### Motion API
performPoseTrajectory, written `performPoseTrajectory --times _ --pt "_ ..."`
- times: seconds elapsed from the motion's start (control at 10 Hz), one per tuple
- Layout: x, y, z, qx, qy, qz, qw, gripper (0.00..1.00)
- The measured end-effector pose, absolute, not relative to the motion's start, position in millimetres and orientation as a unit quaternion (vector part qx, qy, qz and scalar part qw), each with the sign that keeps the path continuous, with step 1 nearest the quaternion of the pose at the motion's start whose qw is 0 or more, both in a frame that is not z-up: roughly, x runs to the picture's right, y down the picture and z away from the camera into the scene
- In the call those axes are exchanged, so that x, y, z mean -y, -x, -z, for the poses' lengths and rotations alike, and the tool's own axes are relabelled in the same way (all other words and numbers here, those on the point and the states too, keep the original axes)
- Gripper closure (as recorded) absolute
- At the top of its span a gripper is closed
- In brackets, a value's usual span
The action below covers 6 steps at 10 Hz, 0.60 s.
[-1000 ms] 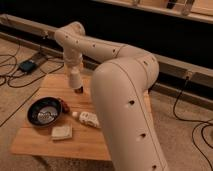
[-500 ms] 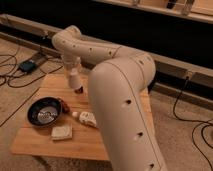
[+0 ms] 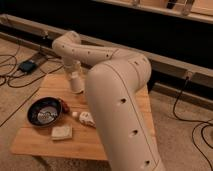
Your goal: Place the ceramic cup over the eraser
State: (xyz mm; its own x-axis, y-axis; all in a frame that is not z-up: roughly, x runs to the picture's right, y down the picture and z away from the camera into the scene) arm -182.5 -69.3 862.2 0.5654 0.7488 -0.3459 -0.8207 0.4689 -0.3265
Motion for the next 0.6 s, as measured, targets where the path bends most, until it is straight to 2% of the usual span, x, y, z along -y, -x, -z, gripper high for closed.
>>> performPoseTrajectory --times 0.6 --pt "67.6 183.0 -868.2 -0.077 0.238 -0.472 0.845 0.22"
